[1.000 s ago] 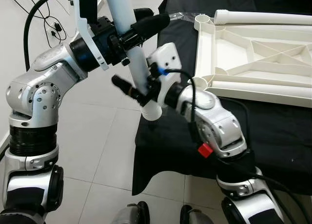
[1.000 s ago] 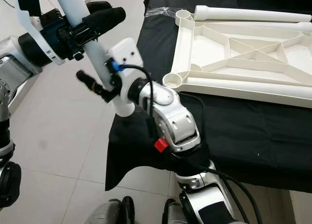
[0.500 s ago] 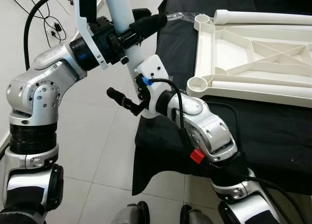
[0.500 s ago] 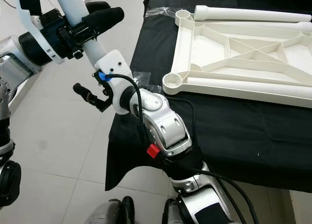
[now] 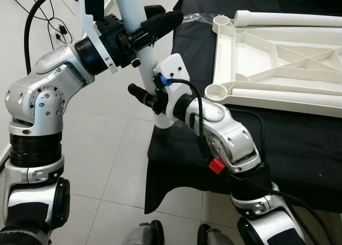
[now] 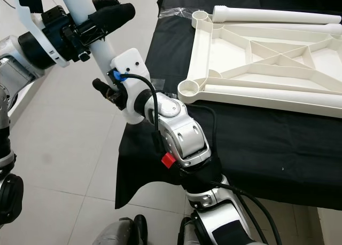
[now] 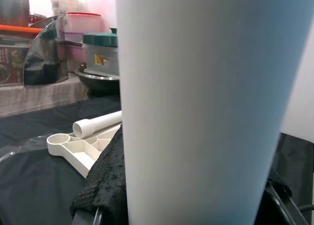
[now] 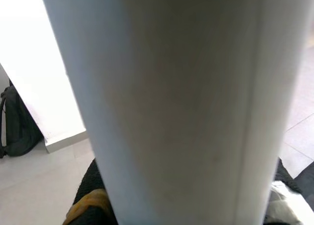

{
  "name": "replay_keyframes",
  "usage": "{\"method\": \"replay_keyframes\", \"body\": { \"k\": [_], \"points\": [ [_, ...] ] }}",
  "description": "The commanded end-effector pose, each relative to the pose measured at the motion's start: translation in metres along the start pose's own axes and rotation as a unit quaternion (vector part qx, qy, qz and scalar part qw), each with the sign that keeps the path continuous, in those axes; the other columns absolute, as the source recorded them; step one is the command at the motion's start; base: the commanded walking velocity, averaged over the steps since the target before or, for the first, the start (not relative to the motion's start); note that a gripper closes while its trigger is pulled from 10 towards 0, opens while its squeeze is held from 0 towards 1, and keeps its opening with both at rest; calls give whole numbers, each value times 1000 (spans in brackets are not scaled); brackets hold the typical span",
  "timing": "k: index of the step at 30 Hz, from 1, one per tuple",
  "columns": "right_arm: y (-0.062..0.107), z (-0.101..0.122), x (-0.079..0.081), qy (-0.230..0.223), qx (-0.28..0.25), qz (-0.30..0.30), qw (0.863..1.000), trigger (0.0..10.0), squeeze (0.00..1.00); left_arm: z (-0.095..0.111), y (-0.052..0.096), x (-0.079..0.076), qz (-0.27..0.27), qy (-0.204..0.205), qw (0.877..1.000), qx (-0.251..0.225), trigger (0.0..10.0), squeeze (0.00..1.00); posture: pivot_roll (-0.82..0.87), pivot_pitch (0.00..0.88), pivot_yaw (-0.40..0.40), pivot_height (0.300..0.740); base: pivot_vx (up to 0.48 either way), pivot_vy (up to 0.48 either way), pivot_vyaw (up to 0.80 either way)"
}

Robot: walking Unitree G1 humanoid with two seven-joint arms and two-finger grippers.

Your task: Building children table

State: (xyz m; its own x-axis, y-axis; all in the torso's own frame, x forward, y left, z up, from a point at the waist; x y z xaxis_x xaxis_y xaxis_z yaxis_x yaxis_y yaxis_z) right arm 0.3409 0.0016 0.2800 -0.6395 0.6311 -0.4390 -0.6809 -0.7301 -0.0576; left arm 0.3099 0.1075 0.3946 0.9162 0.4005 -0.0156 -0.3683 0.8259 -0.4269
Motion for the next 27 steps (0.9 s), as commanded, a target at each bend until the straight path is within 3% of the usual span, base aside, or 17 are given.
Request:
{"method": "replay_keyframes", "body": {
  "k": [1, 4, 5, 8, 9, 16, 18, 19, 22, 27],
  "points": [
    [-5, 5, 11, -8, -8, 21, 1000, 0, 0, 1, -11, -19, -58, 0, 998, -2, 0, 0, 49, 230, 64, 740, 0, 0, 0],
    [-6, 6, 10, -7, -10, 20, 1000, 0, 0, 1, -12, -19, -59, -1, 998, 0, 0, 0, 47, 232, 63, 740, 0, 0, 0],
    [-6, 6, 9, -7, -11, 18, 1000, 0, 0, 1, -12, -19, -59, -1, 998, 0, 4314, 1000, 47, 231, 62, 740, 0, 0, 0],
    [-6, 7, 9, -7, -12, 17, 1000, 0, 0, 2, -12, -19, -59, -2, 998, 1, 4314, 1000, 47, 231, 62, 740, 0, 0, 0],
    [-6, 7, 8, -7, -13, 14, 1000, 0, 0, 5, -12, -19, -58, 0, 998, -6, 10000, 1000, 47, 230, 62, 740, 0, 0, 0],
    [-4, 6, 7, -9, -14, 7, 1000, 0, 0, 20, -10, -19, -58, 9, 998, -34, 10000, 1000, 47, 225, 65, 740, 0, 0, 0],
    [-1, 1, 2, -9, -9, -4, 1000, 0, 0, 49, -1, -22, -64, 20, 995, -79, 10000, 1000, 47, 223, 66, 740, 0, 0, 0],
    [-1, 1, 2, -9, -9, -4, 1000, 0, 0, 49, -1, -22, -64, 20, 995, -79, 10000, 1000, 47, 223, 66, 740, 0, 0, 0],
    [5, -9, -16, -5, 5, -36, 999, 0, 0, 92, 20, -35, -86, 16, 987, -133, 10000, 1000, 53, 217, 59, 740, 0, 0, 0],
    [9, -14, -30, -3, 10, -66, 998, 0, 0, 113, 33, -48, -101, 1, 983, -156, 10000, 1000, 55, 210, 53, 740, 0, 0, 0]
  ]
}}
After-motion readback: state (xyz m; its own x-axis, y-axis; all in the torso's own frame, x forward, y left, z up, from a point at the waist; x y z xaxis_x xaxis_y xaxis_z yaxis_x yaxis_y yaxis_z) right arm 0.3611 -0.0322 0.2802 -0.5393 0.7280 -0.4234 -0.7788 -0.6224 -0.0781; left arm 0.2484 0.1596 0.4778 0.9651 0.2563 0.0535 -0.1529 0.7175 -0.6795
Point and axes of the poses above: a point about 5 cm out from each wrist's last joint towards the gripper, its own y axis pointing back from the gripper into the wrist, its own z axis along the axis of the wrist's last joint, x = y × z, the point moved 3 cm from there along -y, pointing out of the wrist towards the gripper, and after that the axes turned 14 degrees about y, right-handed, at the moved point
